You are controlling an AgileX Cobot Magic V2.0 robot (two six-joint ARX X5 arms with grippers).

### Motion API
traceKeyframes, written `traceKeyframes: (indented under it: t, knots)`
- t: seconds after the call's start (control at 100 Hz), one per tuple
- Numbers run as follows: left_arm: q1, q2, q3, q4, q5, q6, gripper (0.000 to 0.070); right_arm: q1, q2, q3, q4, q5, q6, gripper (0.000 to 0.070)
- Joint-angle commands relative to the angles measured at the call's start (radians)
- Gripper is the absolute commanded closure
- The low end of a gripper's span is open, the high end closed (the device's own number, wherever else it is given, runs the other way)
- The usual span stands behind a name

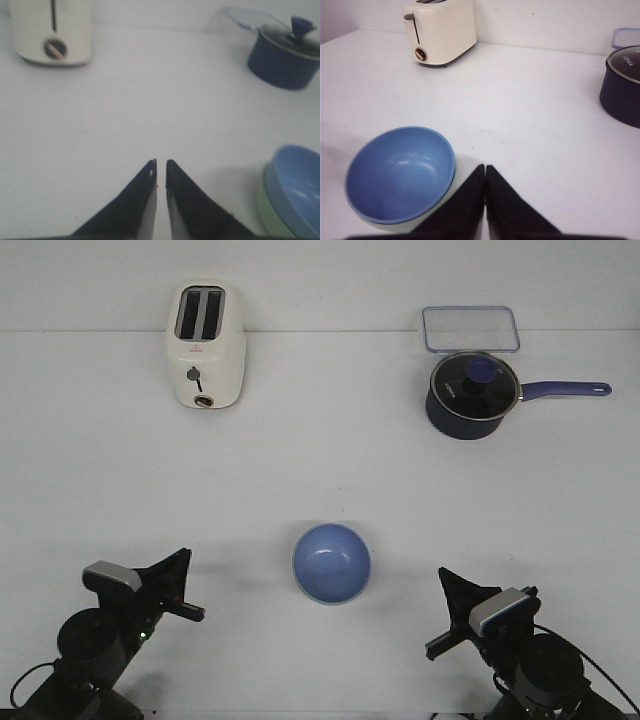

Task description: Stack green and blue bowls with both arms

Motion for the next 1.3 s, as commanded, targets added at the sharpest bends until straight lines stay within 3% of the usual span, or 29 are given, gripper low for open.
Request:
traceKeyframes:
  t: [0.0,0.15,0.36,0.61,1.29]
  knots:
    - [0.081,-0.059,-0.089,0.109,0.026,0.17,0.0685,0.008,0.004,0.008,0.011,0.0,0.016,0.0696]
    - [0.28,-0.235,-0.319,0.288,0.079,0.275,0.0685,0.008,0.004,0.008,0.011,0.0,0.016,0.0696]
    - [0.415,-0.339,-0.422,0.258,0.089,0.279,0.0685,0.008,0.004,0.008,0.012,0.0,0.016,0.0696]
    - [0.444,-0.339,-0.422,0.227,0.089,0.231,0.0685,0.008,0.004,0.008,0.011,0.0,0.016,0.0696]
    - [0.444,-0.339,-0.422,0.231,0.089,0.232,0.0685,0.008,0.004,0.008,0.011,0.0,0.016,0.0696]
